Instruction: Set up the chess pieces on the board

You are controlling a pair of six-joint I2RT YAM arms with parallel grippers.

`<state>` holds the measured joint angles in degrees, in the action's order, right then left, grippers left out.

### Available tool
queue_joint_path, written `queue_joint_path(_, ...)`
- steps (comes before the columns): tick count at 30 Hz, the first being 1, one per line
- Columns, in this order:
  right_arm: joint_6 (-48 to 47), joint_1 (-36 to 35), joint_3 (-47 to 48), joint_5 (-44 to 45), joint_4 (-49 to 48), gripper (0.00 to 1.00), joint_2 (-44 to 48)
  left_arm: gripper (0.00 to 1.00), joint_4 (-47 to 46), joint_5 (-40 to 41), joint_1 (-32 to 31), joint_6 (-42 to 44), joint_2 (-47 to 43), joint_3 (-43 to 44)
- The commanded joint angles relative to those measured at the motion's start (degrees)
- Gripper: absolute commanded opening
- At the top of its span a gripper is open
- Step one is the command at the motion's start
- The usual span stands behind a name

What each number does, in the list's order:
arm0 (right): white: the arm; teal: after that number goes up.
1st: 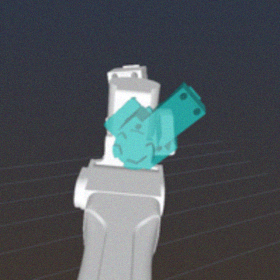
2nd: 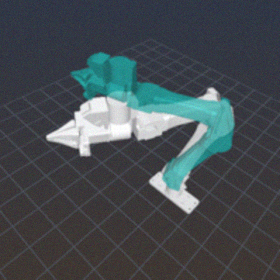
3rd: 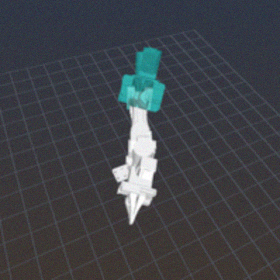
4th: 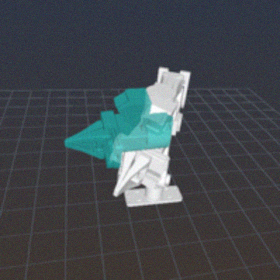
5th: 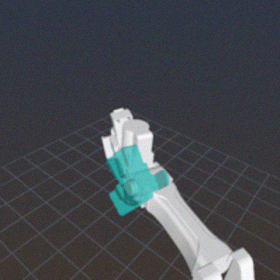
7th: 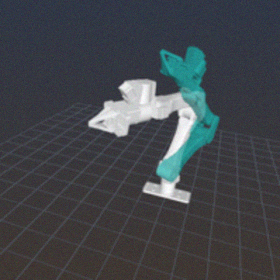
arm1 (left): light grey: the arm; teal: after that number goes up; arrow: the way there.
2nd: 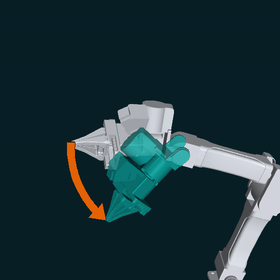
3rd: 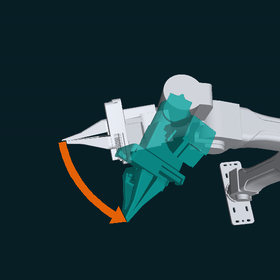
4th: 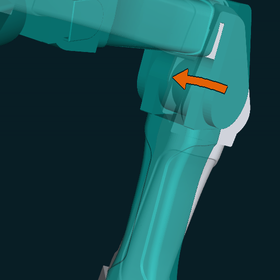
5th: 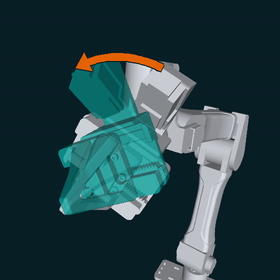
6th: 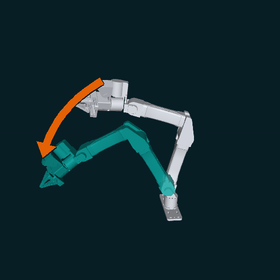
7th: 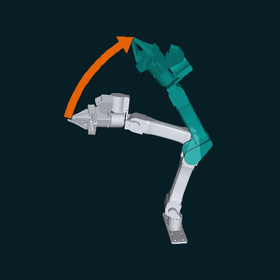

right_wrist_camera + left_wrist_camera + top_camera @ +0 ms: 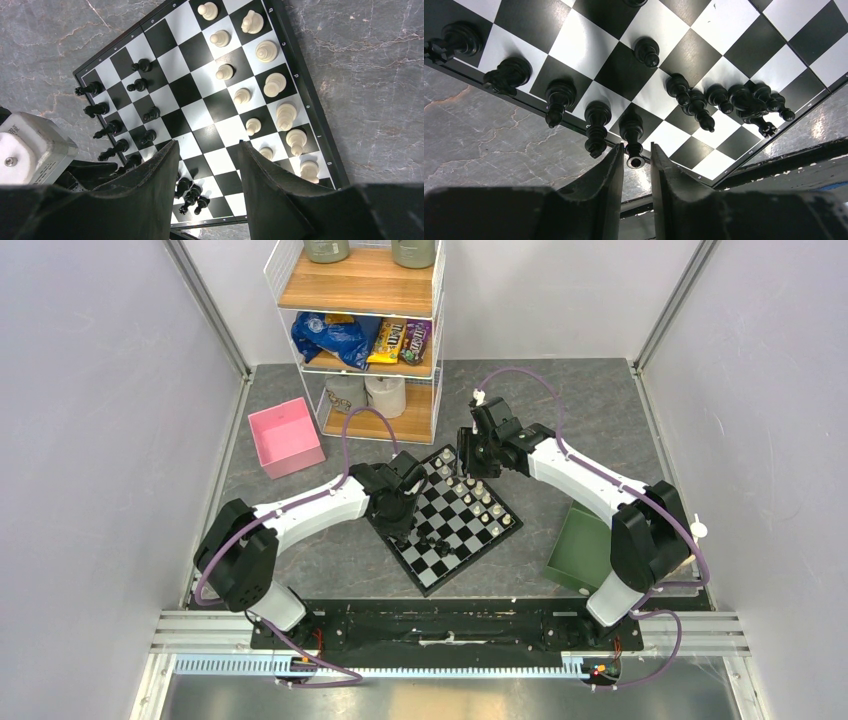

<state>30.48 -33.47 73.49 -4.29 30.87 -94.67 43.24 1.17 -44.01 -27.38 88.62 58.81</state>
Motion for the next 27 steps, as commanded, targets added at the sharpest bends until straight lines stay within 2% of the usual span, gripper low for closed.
queue_joint_path(1, 0.4, 0.3, -0.5, -0.5, -1.0, 0.55, 2.2, 0.36, -1.4, 0.3, -0.3, -1.4, -1.1, 0.2)
queue_joint_path(9, 0.3, 0.3, -1.0, -0.7, -1.0, 0.56, 3.0, 0.46, -1.4, 1.3, -0.4, -2.0, -5.7, 3.5)
queue_joint_path(14, 0.2, 0.3, -1.3, -0.7, -1.0, 0.56, 3.9, 0.58, -1.9, 7.8, -0.3, -1.4, -9.8, 8.4)
queue_joint_path(19, -0.8, 0.3, -0.2, -1.3, -0.9, 0.57, 4.4, 0.73, -1.3, 15.3, 0.3, 2.6, -8.2, 19.0)
queue_joint_path(22, -1.6, 0.2, 1.5, -2.7, 0.2, 0.57, 4.4, 0.77, -1.5, 18.3, 1.8, 3.3, -7.3, 25.0)
queue_joint_path(24, -2.0, 0.0, 3.0, -3.5, 1.7, 0.58, 4.2, 0.86, -1.5, 18.4, 4.0, 2.9, -7.4, 27.9)
queue_joint_path(27, -2.7, -1.5, 3.6, -3.6, 2.1, 0.58, 4.5, 0.89, -3.9, 16.6, 8.4, 2.8, -9.3, 28.7)
